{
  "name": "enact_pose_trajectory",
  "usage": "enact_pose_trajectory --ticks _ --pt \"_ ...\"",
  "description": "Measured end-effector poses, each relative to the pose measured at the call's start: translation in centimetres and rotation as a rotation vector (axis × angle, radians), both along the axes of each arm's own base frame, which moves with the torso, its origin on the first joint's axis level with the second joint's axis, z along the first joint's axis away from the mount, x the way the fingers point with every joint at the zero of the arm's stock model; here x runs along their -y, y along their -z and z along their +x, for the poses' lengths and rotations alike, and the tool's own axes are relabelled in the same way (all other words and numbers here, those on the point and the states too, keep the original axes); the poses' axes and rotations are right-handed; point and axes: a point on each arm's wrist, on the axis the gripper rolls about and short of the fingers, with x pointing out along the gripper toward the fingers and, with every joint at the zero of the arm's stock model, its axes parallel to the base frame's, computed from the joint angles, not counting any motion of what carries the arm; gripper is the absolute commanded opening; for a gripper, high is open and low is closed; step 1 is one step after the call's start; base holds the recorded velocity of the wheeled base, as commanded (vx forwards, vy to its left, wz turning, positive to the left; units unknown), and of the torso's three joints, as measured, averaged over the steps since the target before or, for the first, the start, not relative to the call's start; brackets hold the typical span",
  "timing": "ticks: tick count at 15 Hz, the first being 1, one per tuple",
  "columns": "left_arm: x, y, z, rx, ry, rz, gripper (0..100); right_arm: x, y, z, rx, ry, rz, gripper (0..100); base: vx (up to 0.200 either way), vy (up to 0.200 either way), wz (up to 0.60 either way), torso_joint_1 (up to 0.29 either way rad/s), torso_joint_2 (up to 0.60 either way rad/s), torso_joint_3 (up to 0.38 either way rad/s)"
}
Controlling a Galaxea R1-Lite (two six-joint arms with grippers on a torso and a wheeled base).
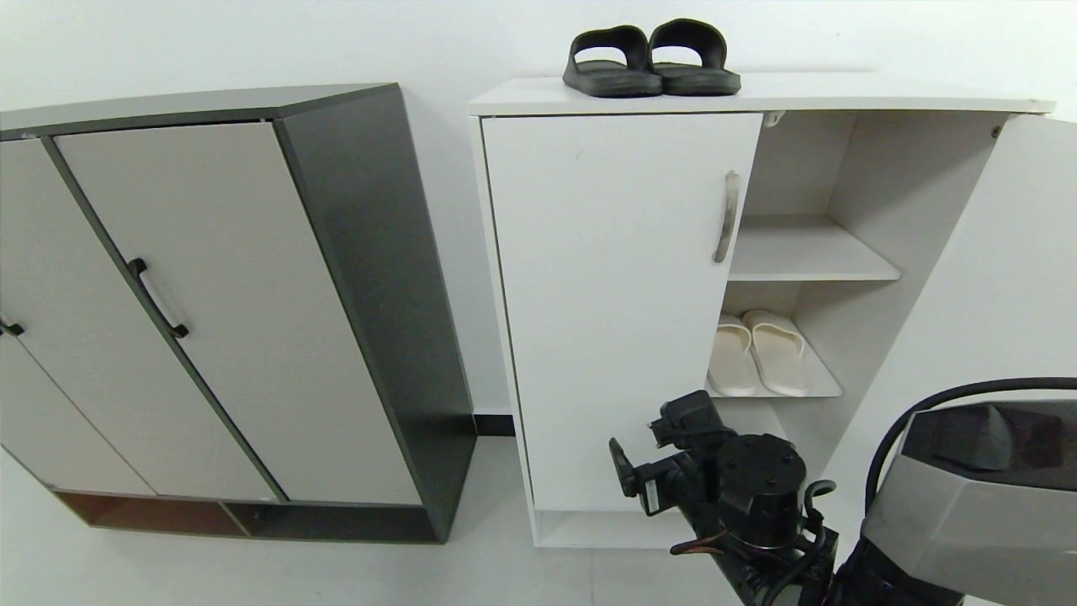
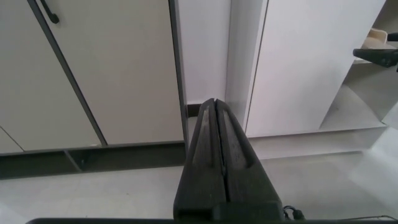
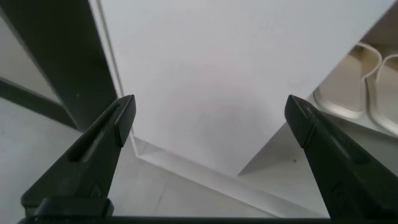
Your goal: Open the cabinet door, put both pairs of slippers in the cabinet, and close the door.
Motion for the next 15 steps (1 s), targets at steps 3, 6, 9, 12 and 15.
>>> enact_pose_trajectory --ticks 3,6,9,12,15 --pt "0.00 -0.04 -0.01 0.003 0.000 0.000 0 -0.04 0.13 -0.01 -0.001 -0.006 0.000 100 0.000 0.000 0.00 0.009 -0.18 -0.274" --pt "0.00 0.00 0.00 0.000 0.001 0.000 0 0.04 0.31 -0.03 -0.006 -0.003 -0.006 100 0.000 0.000 0.00 0.049 -0.47 -0.362" --pt "0.00 0.00 0.00 0.000 0.001 0.000 0 0.04 0.33 -0.04 -0.008 -0.005 -0.007 100 0.000 0.000 0.00 0.103 -0.49 -0.352" --pt "0.00 0.00 0.00 0.000 0.001 0.000 0 -0.02 0.32 -0.04 -0.008 -0.007 -0.007 100 0.000 0.000 0.00 0.124 -0.46 -0.336" --pt "0.00 0.00 0.00 0.000 0.001 0.000 0 0.06 0.38 -0.06 -0.011 -0.006 -0.009 100 0.000 0.000 0.00 0.152 -0.46 -0.321"
